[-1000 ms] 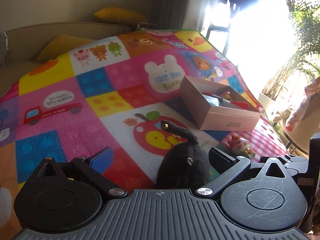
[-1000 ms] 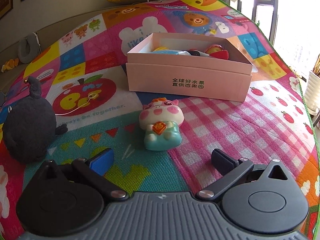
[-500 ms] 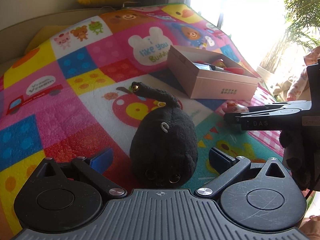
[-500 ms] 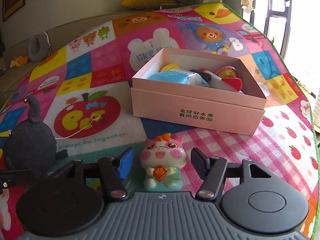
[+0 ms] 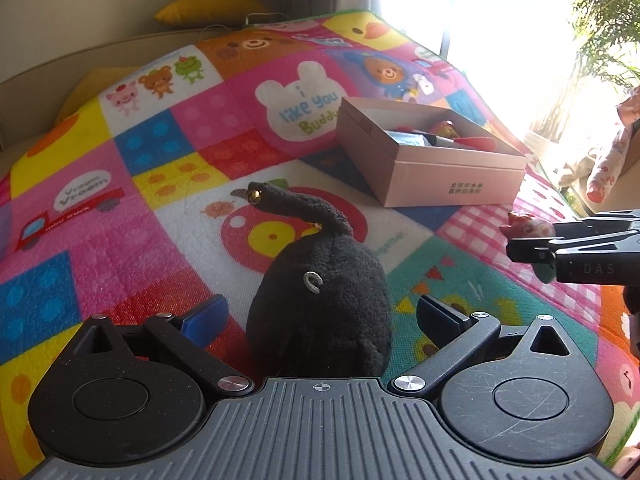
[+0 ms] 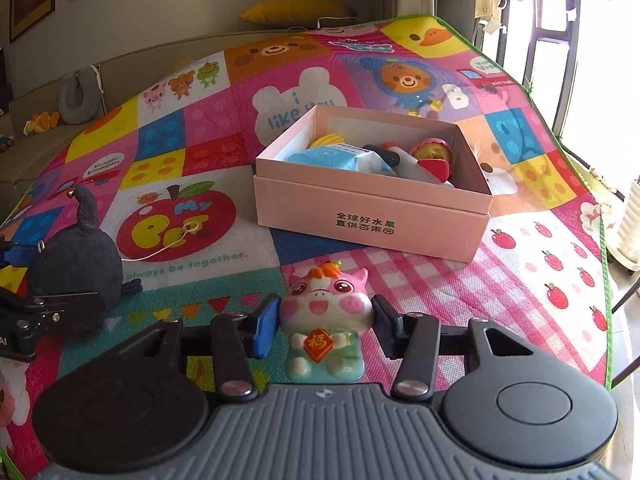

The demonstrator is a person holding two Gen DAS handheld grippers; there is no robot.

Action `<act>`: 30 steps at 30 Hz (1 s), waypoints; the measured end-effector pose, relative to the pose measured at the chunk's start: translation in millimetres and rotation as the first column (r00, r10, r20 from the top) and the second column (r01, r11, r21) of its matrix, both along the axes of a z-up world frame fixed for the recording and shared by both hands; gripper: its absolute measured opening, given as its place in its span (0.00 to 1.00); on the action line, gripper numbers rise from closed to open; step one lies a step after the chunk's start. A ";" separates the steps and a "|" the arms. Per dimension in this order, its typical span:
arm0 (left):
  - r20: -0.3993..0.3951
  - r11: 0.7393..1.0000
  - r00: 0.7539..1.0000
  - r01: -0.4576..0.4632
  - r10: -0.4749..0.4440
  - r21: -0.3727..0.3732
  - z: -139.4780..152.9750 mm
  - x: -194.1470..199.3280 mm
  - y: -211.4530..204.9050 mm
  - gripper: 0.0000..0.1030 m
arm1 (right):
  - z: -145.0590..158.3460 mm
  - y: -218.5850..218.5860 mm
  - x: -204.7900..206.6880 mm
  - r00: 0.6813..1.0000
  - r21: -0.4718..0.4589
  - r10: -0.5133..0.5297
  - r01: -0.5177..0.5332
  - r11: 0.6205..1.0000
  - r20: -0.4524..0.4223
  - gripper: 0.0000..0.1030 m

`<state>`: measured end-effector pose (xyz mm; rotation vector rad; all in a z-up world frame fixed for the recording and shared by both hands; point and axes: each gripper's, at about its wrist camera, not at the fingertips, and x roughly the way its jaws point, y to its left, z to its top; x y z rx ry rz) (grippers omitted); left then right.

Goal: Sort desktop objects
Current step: 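Grasp the pink pig toy again with the right tool, then lower the pig toy into the pink box and release it with the right tool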

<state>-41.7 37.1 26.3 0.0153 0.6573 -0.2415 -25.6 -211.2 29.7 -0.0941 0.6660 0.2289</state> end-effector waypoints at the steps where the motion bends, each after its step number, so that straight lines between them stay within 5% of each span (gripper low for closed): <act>1: -0.001 1.000 1.000 0.001 -0.001 0.007 -1.0 0.5 -1.8 0.98 | -0.2 -2.1 -3.5 1.000 0.001 -0.002 0.002 1.000 -0.004 0.48; 4: -0.014 1.000 1.000 0.003 -0.003 0.029 -4.2 2.4 -7.2 0.77 | -1.9 -6.3 -13.1 1.000 -0.001 -0.007 0.007 1.000 -0.021 0.48; 7: -0.018 0.999 1.000 -0.007 0.007 0.043 -5.1 1.6 -10.7 0.72 | -2.2 -9.1 -24.0 1.000 -0.015 -0.008 0.008 1.000 -0.024 0.48; 21: 0.054 0.986 0.987 0.144 -0.149 0.085 40.0 -37.7 -51.0 0.71 | 30.4 -49.5 -71.6 0.995 0.016 -0.044 0.042 0.999 0.087 0.48; 30: 0.303 0.967 0.919 0.230 -0.252 0.106 126.8 -2.4 -88.1 0.71 | 83.7 -84.5 -63.2 0.964 0.087 -0.127 0.110 0.990 0.234 0.47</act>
